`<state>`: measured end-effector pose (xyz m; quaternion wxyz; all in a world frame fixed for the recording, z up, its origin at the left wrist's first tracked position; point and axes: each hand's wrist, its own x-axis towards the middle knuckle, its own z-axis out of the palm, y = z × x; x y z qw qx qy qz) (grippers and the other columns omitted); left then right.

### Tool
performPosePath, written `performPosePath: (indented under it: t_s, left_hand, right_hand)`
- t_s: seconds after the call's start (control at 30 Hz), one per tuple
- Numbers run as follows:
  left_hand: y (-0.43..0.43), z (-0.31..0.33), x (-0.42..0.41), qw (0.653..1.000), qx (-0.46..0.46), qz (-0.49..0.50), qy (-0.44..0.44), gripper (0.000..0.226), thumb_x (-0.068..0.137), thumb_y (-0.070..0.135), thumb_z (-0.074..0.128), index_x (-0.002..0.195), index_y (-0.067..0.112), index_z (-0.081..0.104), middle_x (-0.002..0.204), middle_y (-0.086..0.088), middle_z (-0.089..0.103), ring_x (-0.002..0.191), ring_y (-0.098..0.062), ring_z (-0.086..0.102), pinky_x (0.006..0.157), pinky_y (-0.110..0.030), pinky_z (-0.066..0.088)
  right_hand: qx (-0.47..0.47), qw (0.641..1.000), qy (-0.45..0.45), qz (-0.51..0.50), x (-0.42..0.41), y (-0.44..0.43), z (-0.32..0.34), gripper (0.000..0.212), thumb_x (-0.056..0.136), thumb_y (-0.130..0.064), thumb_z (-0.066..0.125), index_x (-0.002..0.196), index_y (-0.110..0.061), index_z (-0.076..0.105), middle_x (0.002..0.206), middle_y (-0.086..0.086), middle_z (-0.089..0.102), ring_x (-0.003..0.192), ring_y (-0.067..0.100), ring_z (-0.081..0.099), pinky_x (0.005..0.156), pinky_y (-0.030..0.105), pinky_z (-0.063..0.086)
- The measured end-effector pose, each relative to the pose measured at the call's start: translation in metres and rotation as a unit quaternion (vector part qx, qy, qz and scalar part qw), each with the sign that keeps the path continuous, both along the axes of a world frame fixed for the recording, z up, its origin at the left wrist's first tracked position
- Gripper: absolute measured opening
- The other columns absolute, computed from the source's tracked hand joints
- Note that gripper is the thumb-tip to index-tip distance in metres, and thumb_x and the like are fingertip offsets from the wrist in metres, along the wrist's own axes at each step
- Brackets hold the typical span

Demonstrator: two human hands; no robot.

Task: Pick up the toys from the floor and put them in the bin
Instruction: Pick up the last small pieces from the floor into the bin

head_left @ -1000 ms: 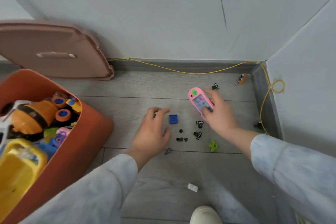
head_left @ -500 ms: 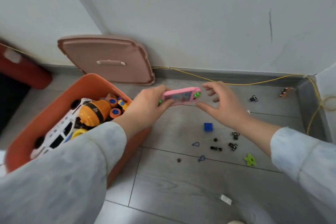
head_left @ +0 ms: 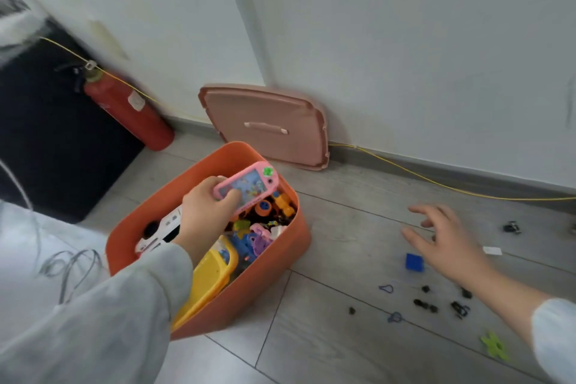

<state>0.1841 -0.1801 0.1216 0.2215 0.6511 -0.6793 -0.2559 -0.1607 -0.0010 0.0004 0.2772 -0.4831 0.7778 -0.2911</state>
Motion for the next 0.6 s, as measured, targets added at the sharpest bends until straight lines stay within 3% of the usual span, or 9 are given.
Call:
performPosePath:
  t_s: [0.07, 0.13, 0.2, 0.37, 0.5, 0.6]
  left_hand:
    - [0.002, -0.010, 0.012, 0.991, -0.006, -0.085, -0.107, 0.027, 0.079, 0.027, 0.061, 0.106, 0.032, 0.060, 0.097, 0.005, 0.065, 0.085, -0.012, 0.061, 0.070, -0.025, 0.050]
    - [0.001, -0.019, 0.013, 0.967, -0.067, -0.139, -0.203, 0.058, 0.073, 0.034, 0.057, 0.130, 0.034, 0.048, 0.120, 0.002, 0.052, 0.111, -0.023, 0.047, 0.093, -0.045, 0.040]
    - [0.002, -0.021, -0.001, 0.971, -0.092, -0.135, -0.177, 0.069, 0.072, 0.035, 0.054, 0.140, 0.031, 0.040, 0.132, -0.002, 0.043, 0.122, -0.026, 0.037, 0.101, -0.053, 0.031]
    - [0.015, -0.018, -0.065, 0.960, -0.139, -0.210, -0.120, 0.061, 0.078, 0.030, 0.055, 0.138, 0.028, 0.045, 0.131, 0.000, 0.044, 0.121, -0.023, 0.039, 0.099, -0.042, 0.031]
    - [0.039, -0.028, -0.118, 0.913, -0.208, -0.340, -0.084, 0.056, 0.075, 0.020, 0.057, 0.132, 0.019, 0.055, 0.126, -0.005, 0.049, 0.116, -0.027, 0.048, 0.093, -0.043, 0.041]
    - [0.064, -0.048, -0.144, 0.873, -0.202, -0.440, -0.063, 0.052, 0.078, 0.015, 0.060, 0.130, 0.016, 0.056, 0.126, -0.009, 0.050, 0.114, -0.030, 0.051, 0.091, -0.044, 0.044]
  right_hand:
    - [0.016, 1.000, 0.009, 0.004, -0.001, 0.002, -0.003, 0.050, 0.090, -0.046, 0.063, 0.135, -0.026, 0.052, 0.126, -0.008, 0.042, 0.112, 0.015, 0.053, 0.093, 0.033, 0.043]
    - [0.027, 0.999, 0.019, 0.003, -0.004, 0.005, -0.005, 0.052, 0.090, -0.046, 0.063, 0.137, -0.025, 0.051, 0.131, -0.004, 0.044, 0.118, 0.017, 0.051, 0.098, 0.035, 0.043]
    - [0.036, 0.999, 0.031, -0.005, -0.009, 0.010, -0.010, 0.053, 0.090, -0.045, 0.065, 0.137, -0.024, 0.052, 0.134, 0.000, 0.045, 0.123, 0.020, 0.049, 0.103, 0.037, 0.040]
    - [0.053, 0.996, 0.071, -0.025, -0.023, 0.018, -0.024, 0.056, 0.088, -0.044, 0.068, 0.136, -0.020, 0.054, 0.135, 0.007, 0.047, 0.129, 0.027, 0.044, 0.107, 0.036, 0.034]
    - [0.102, 0.988, 0.104, -0.042, -0.033, 0.030, -0.036, 0.062, 0.087, -0.049, 0.066, 0.139, -0.021, 0.050, 0.141, 0.010, 0.044, 0.134, 0.030, 0.038, 0.112, 0.043, 0.033]
    - [0.141, 0.982, 0.123, -0.042, -0.039, 0.042, -0.042, 0.069, 0.086, -0.055, 0.064, 0.144, -0.023, 0.045, 0.149, 0.012, 0.038, 0.138, 0.033, 0.034, 0.115, 0.047, 0.031]
